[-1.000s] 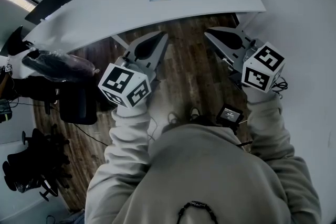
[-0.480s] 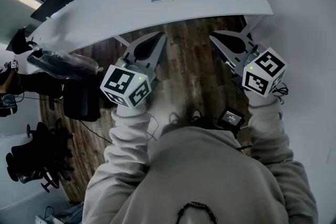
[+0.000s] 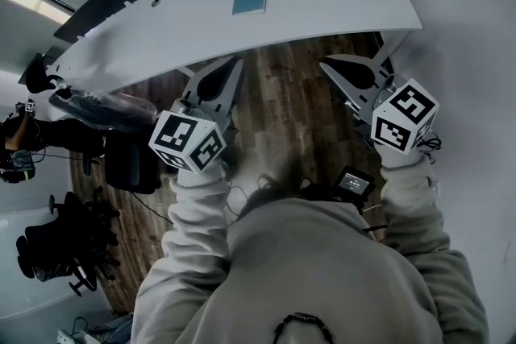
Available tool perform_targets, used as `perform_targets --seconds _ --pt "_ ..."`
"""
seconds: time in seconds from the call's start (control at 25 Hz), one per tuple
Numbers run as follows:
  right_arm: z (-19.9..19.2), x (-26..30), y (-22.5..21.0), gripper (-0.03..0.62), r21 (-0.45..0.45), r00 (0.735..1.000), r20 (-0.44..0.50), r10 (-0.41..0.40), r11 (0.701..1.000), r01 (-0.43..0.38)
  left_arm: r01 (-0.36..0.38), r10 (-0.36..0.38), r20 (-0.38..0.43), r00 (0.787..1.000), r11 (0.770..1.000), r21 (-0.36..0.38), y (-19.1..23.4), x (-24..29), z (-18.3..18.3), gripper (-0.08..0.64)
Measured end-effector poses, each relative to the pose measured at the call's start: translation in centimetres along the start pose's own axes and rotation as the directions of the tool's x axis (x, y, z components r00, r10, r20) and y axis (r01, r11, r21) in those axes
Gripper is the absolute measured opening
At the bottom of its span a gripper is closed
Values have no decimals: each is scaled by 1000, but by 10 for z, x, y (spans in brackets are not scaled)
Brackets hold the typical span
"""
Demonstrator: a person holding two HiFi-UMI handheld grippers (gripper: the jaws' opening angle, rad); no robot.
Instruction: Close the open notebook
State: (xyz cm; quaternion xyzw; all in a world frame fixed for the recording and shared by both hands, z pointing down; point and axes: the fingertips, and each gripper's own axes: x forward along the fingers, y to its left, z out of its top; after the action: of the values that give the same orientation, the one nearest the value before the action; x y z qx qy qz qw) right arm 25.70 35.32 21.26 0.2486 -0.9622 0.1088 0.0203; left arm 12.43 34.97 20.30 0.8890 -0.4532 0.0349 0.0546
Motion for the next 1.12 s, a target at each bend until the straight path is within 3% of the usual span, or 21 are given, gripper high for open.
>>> perform_targets --seconds 0.16,0.36,0.64,1.12 --pt "-8 2 -13 18 -3 999 -28 24 1000 -24 -43 43 12 999 999 7 14 9 -2 -5" --pt "-14 11 -15 18 29 999 -36 25 999 -24 9 -9 23 1000 1000 17 17 8 -7 -5" --pt "0 33 -23 18 -31 999 -41 35 999 -36 30 -33 98 995 999 40 42 27 13 -5" --pt "-26 86 -50 18 17 992 -113 59 998 -57 -31 34 105 994 999 -35 105 29 -16 -5"
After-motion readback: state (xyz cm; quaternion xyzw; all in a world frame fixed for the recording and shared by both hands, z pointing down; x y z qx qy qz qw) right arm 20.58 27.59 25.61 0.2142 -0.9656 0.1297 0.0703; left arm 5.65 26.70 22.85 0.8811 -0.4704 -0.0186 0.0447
